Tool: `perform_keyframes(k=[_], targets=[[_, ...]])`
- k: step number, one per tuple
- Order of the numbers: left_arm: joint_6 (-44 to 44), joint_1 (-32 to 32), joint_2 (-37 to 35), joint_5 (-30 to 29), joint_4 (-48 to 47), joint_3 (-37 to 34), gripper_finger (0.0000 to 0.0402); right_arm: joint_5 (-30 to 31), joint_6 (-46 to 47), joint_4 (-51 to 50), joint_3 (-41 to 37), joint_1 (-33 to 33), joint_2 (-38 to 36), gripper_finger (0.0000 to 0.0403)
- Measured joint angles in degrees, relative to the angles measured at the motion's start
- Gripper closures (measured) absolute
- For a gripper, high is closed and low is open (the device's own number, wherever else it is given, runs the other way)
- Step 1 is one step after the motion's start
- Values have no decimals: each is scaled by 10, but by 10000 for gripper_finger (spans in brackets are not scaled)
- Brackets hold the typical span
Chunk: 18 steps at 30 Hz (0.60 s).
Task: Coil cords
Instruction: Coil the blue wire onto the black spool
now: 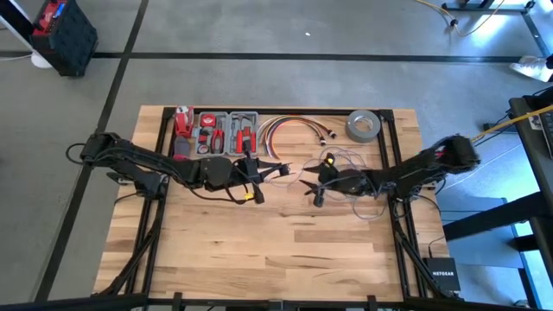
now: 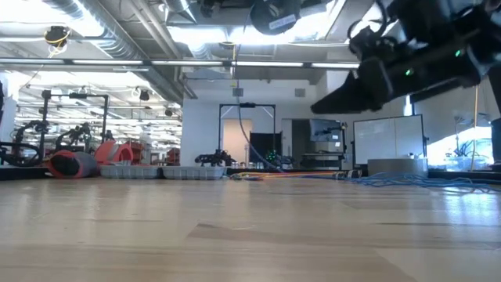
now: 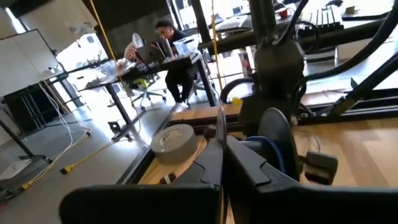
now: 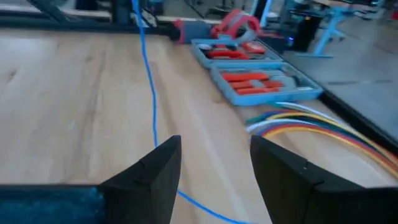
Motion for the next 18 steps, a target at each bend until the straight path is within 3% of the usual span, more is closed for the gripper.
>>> perform_keyframes(k=[4, 9, 18], targets=[[4, 3, 0, 0, -6, 0, 402, -67, -3, 52, 24, -8, 78, 205], [10, 4, 0, 0, -6, 0, 402, -99, -19, 43, 85, 0, 133, 205], [7, 4, 0, 0, -6, 0, 402, -68, -18, 31, 151, 4, 147, 205]])
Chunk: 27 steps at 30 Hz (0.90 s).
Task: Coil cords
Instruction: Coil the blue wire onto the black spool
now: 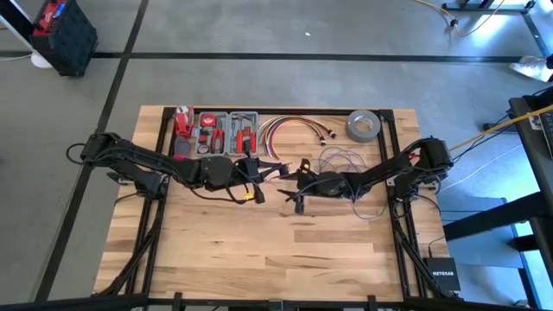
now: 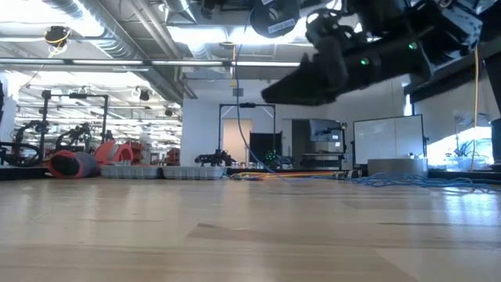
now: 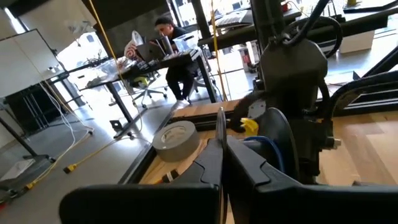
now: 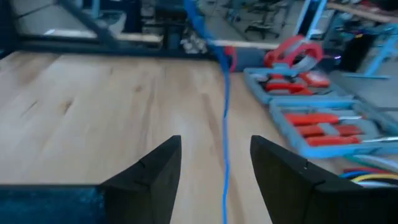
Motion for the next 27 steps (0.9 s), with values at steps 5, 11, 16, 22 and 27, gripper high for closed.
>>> perform_keyframes(k=[5, 11, 16, 22, 27], targets=[[-4, 0, 0, 0, 2, 0, 402, 45, -35, 27, 44, 0, 61, 205], [-5, 0, 0, 0, 4, 0, 402, 65, -34, 52, 81, 0, 108, 219], [-1, 0, 0, -2, 5, 0, 402, 93, -45, 60, 95, -7, 114, 269], [0, 1, 0, -4, 4, 0, 402, 79, -43, 44, 98, -23, 114, 334], [-3, 0, 0, 0, 4, 0, 402, 96, -72, 33, 91, -11, 102, 394]])
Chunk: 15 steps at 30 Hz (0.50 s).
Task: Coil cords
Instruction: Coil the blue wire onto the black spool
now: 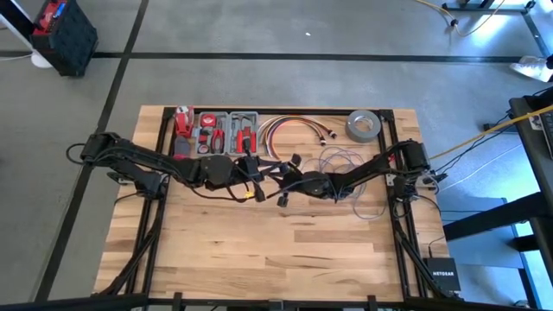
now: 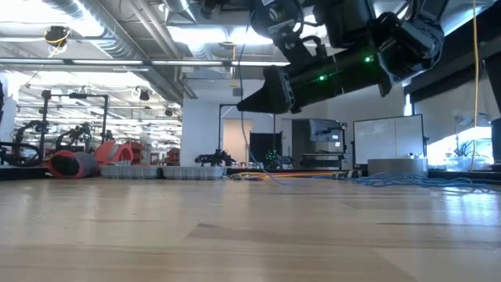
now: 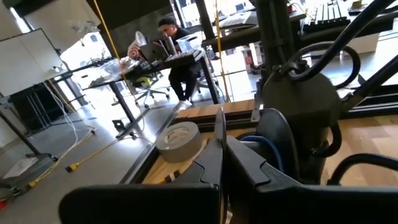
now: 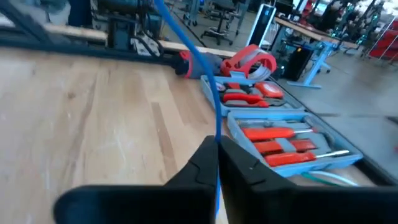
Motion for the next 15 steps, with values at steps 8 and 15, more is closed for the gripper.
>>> perform_keyframes(k=[8, 15], targets=[[-14, -16, -19, 2, -17, 0, 402, 108, -43, -64, -52, 19, -96, 398], [-9, -22, -29, -59, -54, 0, 402, 159, -29, -67, -138, 19, -184, 399]])
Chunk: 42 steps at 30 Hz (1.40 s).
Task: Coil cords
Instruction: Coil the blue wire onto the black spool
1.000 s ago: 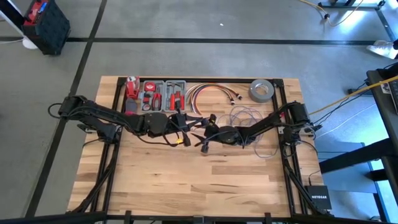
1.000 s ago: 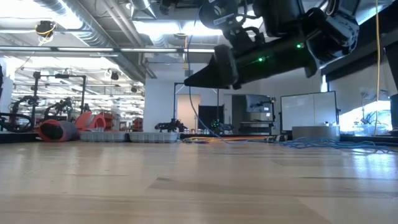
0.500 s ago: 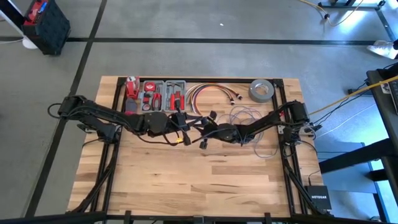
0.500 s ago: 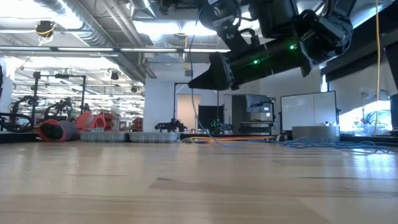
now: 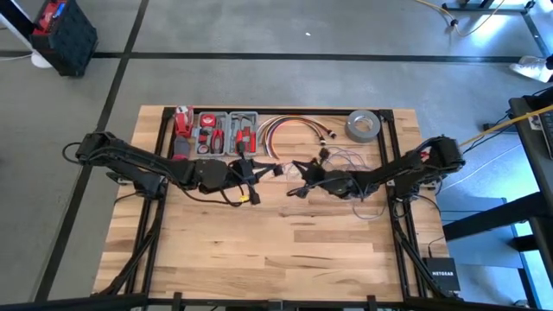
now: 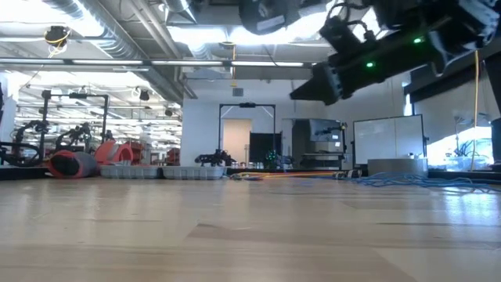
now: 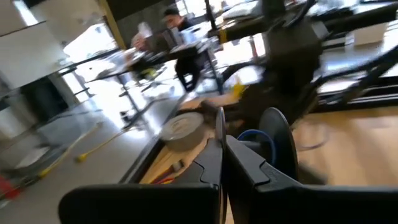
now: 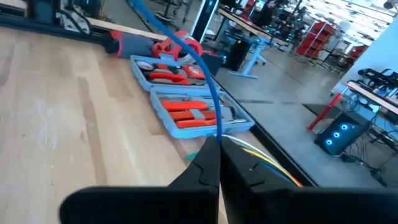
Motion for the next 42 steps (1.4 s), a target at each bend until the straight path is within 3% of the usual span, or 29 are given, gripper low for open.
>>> perform_keyframes(k=[9, 18, 28, 42], targets=[[20, 29, 13, -12, -41, 0, 402, 43, 64, -2, -46, 0, -122, 400], [65, 47, 69, -29, 25, 0, 402, -82, 165, 2, -45, 0, -164, 401], [65, 72, 106, -38, 87, 0, 402, -202, 184, 129, -44, 0, -101, 400], [36, 70, 131, -3, 152, 0, 401, -182, 182, 146, 52, 9, 31, 400]])
